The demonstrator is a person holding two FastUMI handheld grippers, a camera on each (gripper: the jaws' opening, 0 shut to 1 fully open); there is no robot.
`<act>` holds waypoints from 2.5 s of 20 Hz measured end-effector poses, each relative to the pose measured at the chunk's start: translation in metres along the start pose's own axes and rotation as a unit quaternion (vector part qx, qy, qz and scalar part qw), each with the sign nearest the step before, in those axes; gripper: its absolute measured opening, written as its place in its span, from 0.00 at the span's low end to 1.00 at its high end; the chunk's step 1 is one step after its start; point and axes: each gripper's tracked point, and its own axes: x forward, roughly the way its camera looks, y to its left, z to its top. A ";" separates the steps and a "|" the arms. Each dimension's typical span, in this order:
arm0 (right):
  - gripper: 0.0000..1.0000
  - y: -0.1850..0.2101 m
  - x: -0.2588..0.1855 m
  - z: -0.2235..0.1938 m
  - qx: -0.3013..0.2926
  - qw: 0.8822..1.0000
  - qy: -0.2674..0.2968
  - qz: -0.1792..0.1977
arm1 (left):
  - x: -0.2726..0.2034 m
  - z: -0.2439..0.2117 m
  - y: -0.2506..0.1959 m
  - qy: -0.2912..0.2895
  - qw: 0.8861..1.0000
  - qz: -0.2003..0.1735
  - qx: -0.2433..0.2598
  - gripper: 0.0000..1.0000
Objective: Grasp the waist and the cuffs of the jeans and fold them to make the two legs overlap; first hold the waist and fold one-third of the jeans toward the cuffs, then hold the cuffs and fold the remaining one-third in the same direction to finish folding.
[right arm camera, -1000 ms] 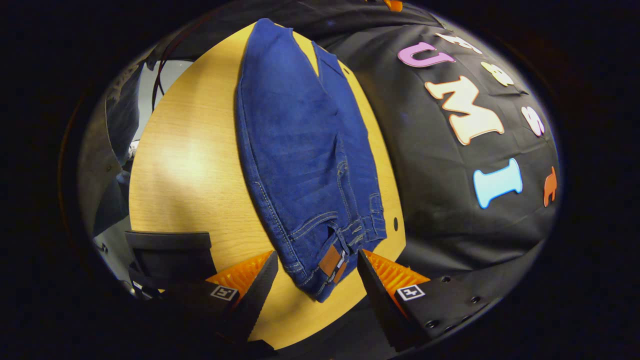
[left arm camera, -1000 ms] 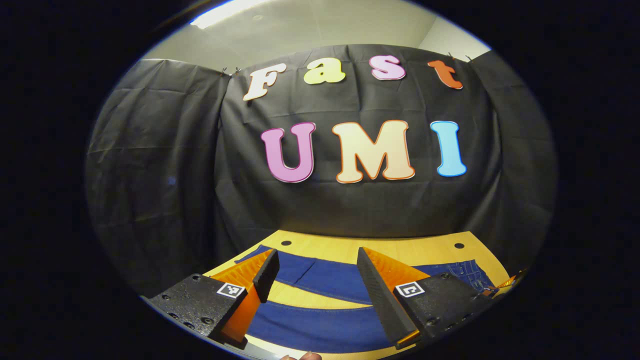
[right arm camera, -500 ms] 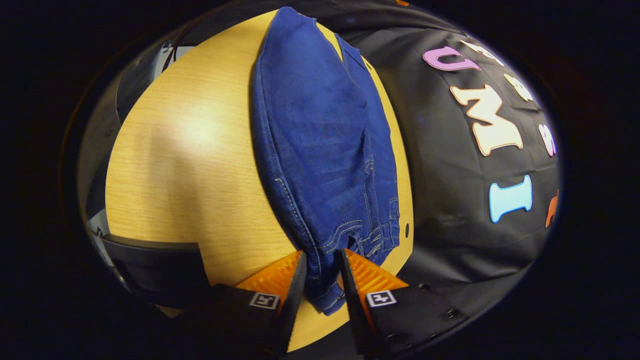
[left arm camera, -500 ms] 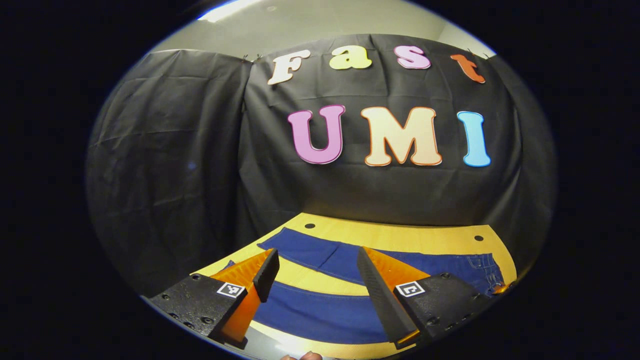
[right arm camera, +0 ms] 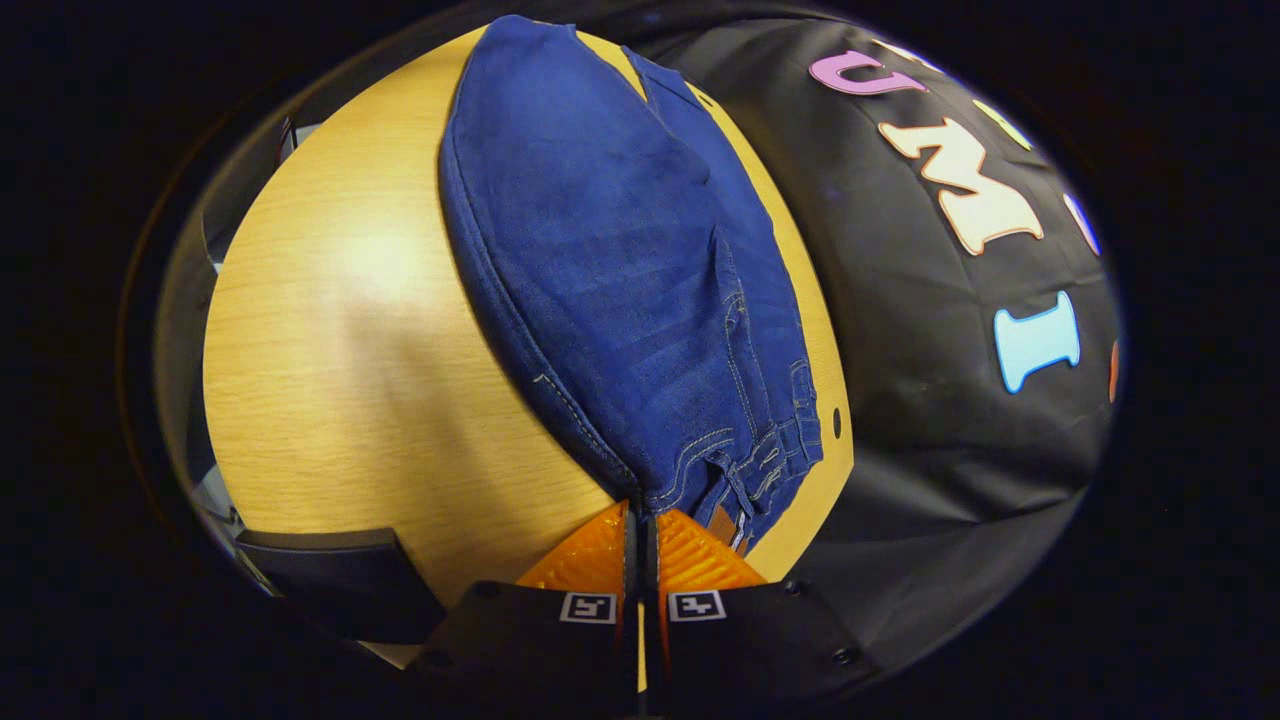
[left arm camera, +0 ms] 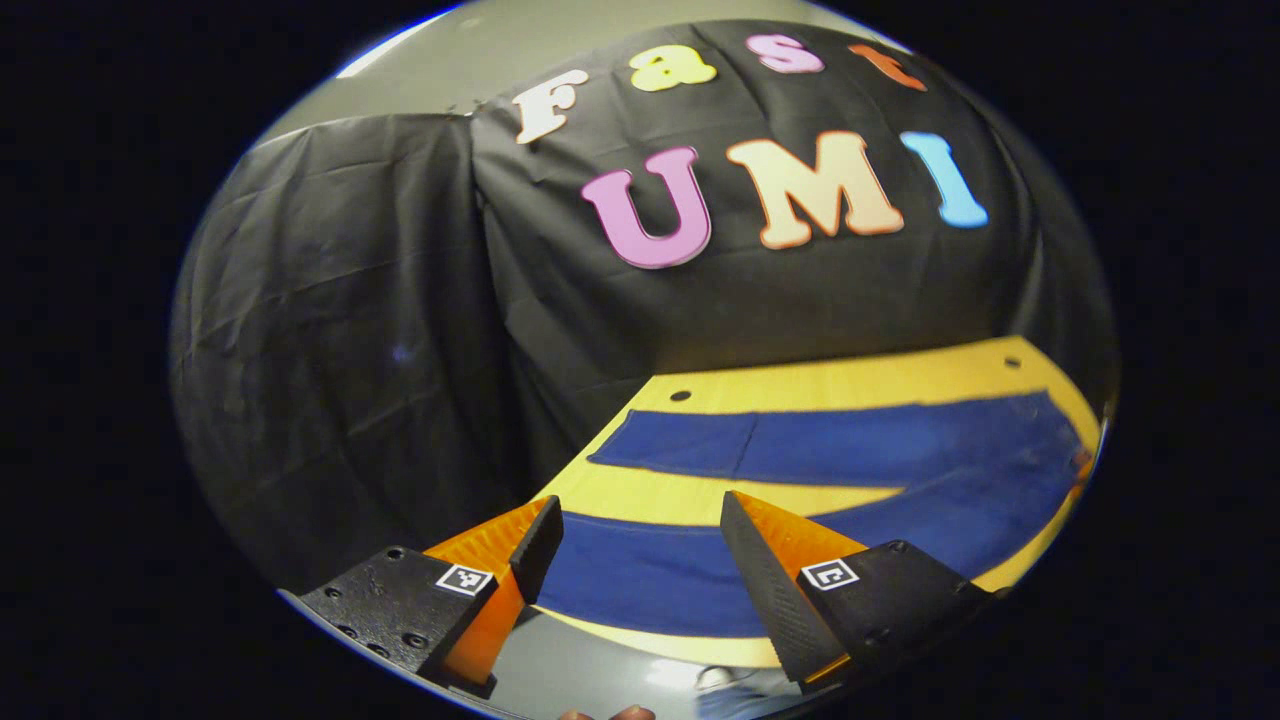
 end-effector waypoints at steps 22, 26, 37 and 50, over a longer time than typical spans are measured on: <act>0.05 0.001 0.004 -0.001 -0.001 0.997 0.081 0.016 | 0.112 -0.204 0.063 0.173 0.848 -0.101 0.491 0.95; 0.05 0.000 0.004 -0.001 0.002 0.996 0.086 0.009 | 0.132 -0.197 0.049 0.145 0.831 -0.108 0.526 0.89; 0.04 -0.011 0.003 0.000 0.108 0.982 0.150 -0.035 | 0.154 -0.207 0.029 0.162 0.841 -0.191 0.479 0.00; 0.04 -0.135 -0.057 0.041 0.397 0.892 0.053 -0.211 | 0.187 -0.055 0.042 0.182 0.948 -0.121 0.233 0.00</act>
